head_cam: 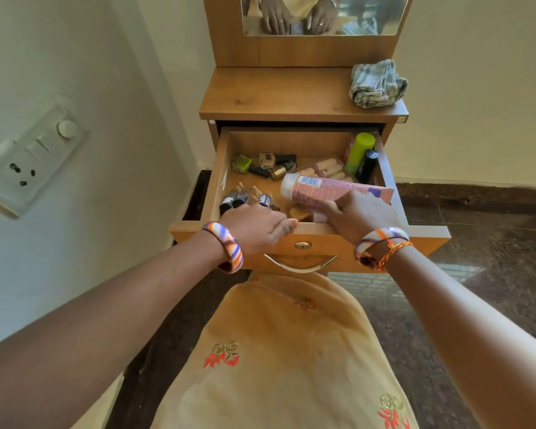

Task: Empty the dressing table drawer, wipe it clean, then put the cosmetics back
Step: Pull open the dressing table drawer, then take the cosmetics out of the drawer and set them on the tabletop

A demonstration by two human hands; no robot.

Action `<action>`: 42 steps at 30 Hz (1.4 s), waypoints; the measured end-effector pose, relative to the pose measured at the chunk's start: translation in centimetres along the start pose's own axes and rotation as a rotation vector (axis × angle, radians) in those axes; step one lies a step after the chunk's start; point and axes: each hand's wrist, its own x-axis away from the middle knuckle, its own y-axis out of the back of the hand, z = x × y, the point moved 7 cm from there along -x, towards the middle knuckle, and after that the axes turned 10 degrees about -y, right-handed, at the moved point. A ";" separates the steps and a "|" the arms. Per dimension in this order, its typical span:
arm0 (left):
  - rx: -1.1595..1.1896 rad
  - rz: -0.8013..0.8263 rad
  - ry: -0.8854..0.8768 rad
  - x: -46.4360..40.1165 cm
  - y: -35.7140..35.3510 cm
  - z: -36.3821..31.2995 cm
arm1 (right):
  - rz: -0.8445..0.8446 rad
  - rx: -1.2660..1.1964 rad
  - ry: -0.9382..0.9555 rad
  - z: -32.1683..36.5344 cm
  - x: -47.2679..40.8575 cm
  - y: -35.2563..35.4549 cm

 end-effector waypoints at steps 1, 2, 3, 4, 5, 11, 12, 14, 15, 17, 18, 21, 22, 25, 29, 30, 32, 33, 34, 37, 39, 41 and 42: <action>0.020 0.035 -0.014 -0.1 0.0 0.0 | 0.038 -0.004 0.007 0.0 -0.1 0.0; 0.043 0.073 -0.026 -0.2 0.1 -0.1 | 0.070 -0.010 0.020 0.0 -0.1 -0.1; 0.070 0.107 -0.035 -0.4 0.2 -0.2 | 0.091 -0.013 0.034 0.0 -0.1 -0.1; 0.099 0.137 -0.041 -0.6 0.2 -0.2 | 0.107 -0.014 0.045 -0.1 -0.2 -0.2; 0.123 0.165 -0.044 -0.8 0.3 -0.2 | 0.127 -0.015 0.054 -0.2 -0.2 -0.2; 0.215 0.310 -0.026 -2.2 2.6 2.1 | 0.464 0.041 0.033 1.3 -0.9 -0.4; 0.207 0.220 0.001 -3.1 4.0 3.3 | 0.580 -0.014 -0.037 1.6 -1.2 -0.2; 0.131 0.005 0.056 -4.9 6.6 5.8 | 0.720 -0.175 -0.106 3.2 -1.8 0.9; 0.075 -0.061 0.088 -5.7 7.2 7.0 | 0.655 -0.217 -0.035 4.5 -3.2 1.7; -0.046 -0.044 0.145 -7.4 6.6 8.5 | 0.417 -0.231 0.113 7.0 -6.3 2.7; -0.104 0.001 0.166 -8.2 5.6 9.1 | 0.344 -0.209 0.147 8.1 -7.6 2.4; -0.309 0.043 0.220 -9.9 3.6 9.9 | 0.248 -0.064 0.190 10.4 -10.8 -0.8; -0.363 0.042 0.240 -10.2 3.3 10.2 | 0.234 0.010 0.193 10.8 -11.4 -1.8; -0.442 0.053 0.246 -11.0 2.6 10.6 | 0.231 0.236 0.217 11.3 -12.3 -4.1; -0.483 0.032 0.223 -11.6 2.3 11.0 | 0.252 0.349 0.216 11.8 -13.0 -4.8; -0.484 0.030 0.224 -11.6 2.3 11.1 | 0.254 0.345 0.211 11.9 -13.0 -4.8; -0.486 0.033 0.223 -11.7 2.2 11.2 | 0.252 0.325 0.188 11.9 -13.2 -4.8; -0.488 0.038 0.222 -11.7 2.1 11.2 | 0.250 0.315 0.174 11.9 -13.2 -4.8; -0.490 0.039 0.222 -11.6 2.0 11.1 | 0.248 0.309 0.162 12.0 -13.2 -4.8; -0.482 0.000 0.227 -11.2 2.4 10.8 | 0.255 0.307 0.148 12.2 -13.0 -5.0; -0.466 -0.045 0.230 -10.7 3.0 10.5 | 0.253 0.316 0.151 12.2 -12.8 -4.9; -0.439 -0.117 0.220 -10.1 4.1 10.1 | 0.253 0.353 0.179 12.3 -12.5 -4.7; -0.422 -0.160 0.221 -9.7 4.8 10.0 | 0.250 0.379 0.199 12.3 -12.3 -4.6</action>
